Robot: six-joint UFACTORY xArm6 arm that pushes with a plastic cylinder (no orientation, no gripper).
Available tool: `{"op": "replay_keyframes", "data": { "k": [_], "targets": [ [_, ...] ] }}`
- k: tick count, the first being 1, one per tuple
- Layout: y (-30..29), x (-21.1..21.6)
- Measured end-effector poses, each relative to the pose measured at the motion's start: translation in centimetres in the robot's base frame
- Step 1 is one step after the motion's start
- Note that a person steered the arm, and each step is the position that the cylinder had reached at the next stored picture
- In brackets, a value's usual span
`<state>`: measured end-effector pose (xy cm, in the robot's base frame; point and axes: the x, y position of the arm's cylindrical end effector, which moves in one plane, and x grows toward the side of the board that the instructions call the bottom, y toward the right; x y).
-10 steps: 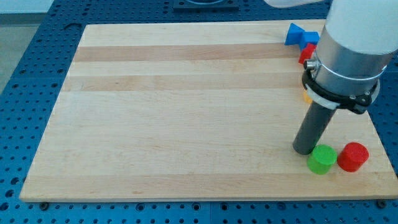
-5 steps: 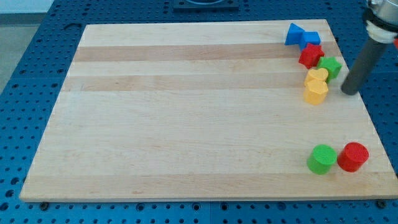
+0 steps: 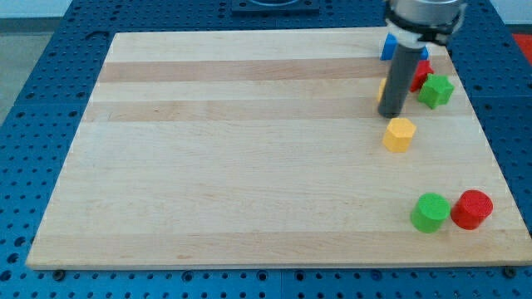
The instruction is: Move the yellow hexagon to the left of the green circle
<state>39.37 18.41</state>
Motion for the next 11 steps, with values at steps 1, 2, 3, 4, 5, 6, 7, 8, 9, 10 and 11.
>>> {"op": "replay_keyframes", "data": {
  "k": [1,2,3,4,5,6,7,8,9,10,11],
  "targets": [
    [2.2,1.3],
    [-0.7,4.1],
    [-4.3,8.0],
    [-4.8,10.2],
    [-5.1,8.7],
    [-8.0,8.2],
    [-9.4,10.6],
    [-9.4,13.2],
    [-9.4,13.5],
    [-9.4,12.1],
    [-7.9,11.8]
  ]
}}
